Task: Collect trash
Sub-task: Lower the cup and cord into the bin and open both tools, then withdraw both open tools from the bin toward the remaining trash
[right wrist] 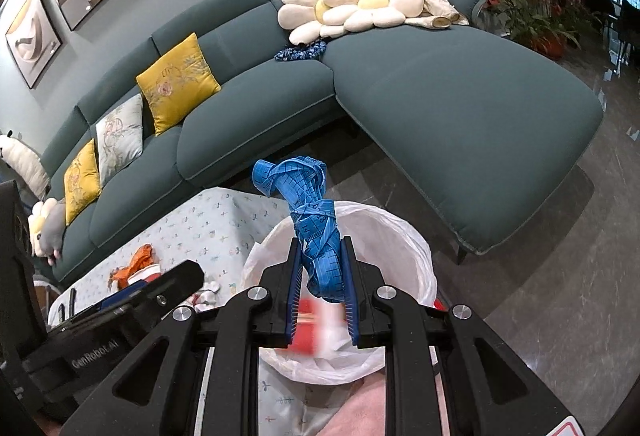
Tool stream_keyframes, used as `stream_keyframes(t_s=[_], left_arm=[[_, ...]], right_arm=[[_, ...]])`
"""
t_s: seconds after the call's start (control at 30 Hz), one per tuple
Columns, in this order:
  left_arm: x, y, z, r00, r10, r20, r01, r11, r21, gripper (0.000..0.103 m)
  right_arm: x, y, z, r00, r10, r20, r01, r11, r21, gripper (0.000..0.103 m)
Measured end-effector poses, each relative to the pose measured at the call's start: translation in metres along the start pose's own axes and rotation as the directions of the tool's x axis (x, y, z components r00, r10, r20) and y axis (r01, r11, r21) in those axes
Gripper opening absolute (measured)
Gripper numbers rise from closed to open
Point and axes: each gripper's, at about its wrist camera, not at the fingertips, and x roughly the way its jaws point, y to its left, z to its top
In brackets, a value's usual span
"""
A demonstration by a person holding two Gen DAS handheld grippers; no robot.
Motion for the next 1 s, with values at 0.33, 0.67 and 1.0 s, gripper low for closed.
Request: stream_keyframes(t_s=[0.33,0.67,1.0], left_arm=[[-0.001,0.034,-0.003,0.999,0.040,0.002,-0.039,0.996,-0.084,0.093],[-0.010,0.051,-0.008,0.997,0.075,0.020,-0.072,0.991,-0.111,0.093],[-0.027,0.069,-0.011,0.993,0.107,0.050,-0.099,0.985,-0.139,0.093]], right_arm=[[0.012,0.015,-0.001,1.000,-0.008,-0.014,0.007,1.000,-0.029,0.032],[0.009,0.032,-0.003,1.000,0.000,-0.012,-0.001,0.998,-0.062,0.044],[0.004,0.058,-0.010,1.000,0.007,-0.018,-0.010,0.992,-0.128,0.044]])
